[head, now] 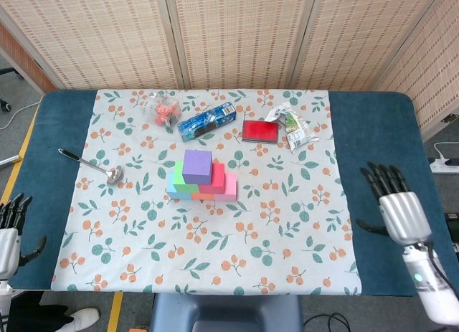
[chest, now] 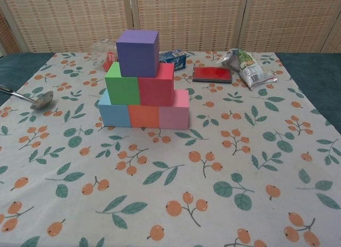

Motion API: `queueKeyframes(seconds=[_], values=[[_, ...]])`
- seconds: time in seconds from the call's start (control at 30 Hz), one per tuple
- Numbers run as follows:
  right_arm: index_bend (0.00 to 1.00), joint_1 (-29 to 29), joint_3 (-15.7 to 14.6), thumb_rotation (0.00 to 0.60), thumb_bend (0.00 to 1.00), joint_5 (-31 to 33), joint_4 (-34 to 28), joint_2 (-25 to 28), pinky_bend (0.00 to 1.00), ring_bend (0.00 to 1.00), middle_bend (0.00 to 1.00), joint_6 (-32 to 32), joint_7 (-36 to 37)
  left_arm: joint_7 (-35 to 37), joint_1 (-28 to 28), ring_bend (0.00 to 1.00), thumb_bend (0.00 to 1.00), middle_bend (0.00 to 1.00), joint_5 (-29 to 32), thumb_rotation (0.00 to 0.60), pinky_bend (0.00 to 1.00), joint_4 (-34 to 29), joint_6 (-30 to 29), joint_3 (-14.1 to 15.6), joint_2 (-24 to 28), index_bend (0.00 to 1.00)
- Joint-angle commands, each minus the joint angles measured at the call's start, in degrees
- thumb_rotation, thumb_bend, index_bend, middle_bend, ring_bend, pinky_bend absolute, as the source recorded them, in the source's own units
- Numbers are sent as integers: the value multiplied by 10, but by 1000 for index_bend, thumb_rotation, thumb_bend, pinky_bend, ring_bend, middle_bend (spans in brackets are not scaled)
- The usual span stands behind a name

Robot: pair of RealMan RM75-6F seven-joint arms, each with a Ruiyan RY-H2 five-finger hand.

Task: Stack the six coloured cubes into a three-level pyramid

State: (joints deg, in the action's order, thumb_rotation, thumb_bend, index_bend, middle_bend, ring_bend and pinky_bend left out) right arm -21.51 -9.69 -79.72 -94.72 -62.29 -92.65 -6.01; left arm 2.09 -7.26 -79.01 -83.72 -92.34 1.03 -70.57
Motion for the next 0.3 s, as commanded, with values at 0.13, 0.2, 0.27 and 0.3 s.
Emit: queueKeyframes(seconds=[0.13,0.2,0.27,0.3], values=[[0,109,-19,512,49,-58,61,-35,0,0,0,-93,30,-29,35,0,351,0,-38,600,0,-6,-38,19,-16,43],[0,127,-17,511,49,-65,63,-38,0,0,0,-103,34,-37,40,0,350,0,-45,600,0,-9,-40,20,-20,43],[0,138,-16,511,49,-71,67,-41,0,0,0,-105,33,-43,42,0,350,0,-49,600,0,-11,-37,20,-22,42],[0,144,-14,511,49,-74,68,-43,0,0,0,-105,32,-46,43,0,350,0,-50,600,0,-12,-33,20,-22,41]])
